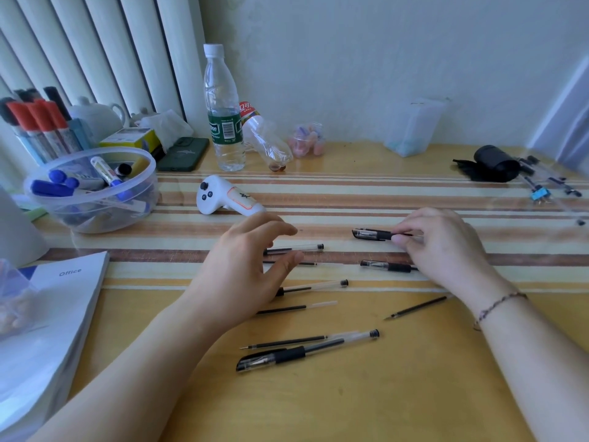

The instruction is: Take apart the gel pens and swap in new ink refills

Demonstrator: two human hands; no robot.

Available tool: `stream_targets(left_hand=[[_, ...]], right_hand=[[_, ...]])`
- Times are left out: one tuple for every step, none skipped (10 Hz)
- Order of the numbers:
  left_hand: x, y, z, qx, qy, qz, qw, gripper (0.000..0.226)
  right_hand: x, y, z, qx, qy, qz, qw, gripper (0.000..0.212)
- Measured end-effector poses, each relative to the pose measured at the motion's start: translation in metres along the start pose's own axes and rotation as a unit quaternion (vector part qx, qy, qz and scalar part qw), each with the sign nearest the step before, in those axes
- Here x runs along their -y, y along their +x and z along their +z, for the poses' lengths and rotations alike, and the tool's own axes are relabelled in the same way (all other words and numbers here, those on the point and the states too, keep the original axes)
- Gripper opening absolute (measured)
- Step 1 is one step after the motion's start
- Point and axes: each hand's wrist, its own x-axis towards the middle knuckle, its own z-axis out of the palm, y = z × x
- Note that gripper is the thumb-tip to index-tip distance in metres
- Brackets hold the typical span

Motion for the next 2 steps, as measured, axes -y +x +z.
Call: stream_targets(left_hand=[[0.0010,-0.0005,0.0003,0.004,-0.001,0.004,1.000,0.025],[0.0029,0.0001,0.0004,-0.001,-0.006,0.012,1.000,0.023]], right_hand=[[-0.0003,0.0016,0.0036,0.004,0.001,0.002,1.000,0.015],[-0.0001,0.0016,0.0004,-0.029,0.018,0.009,0.999,0.014]])
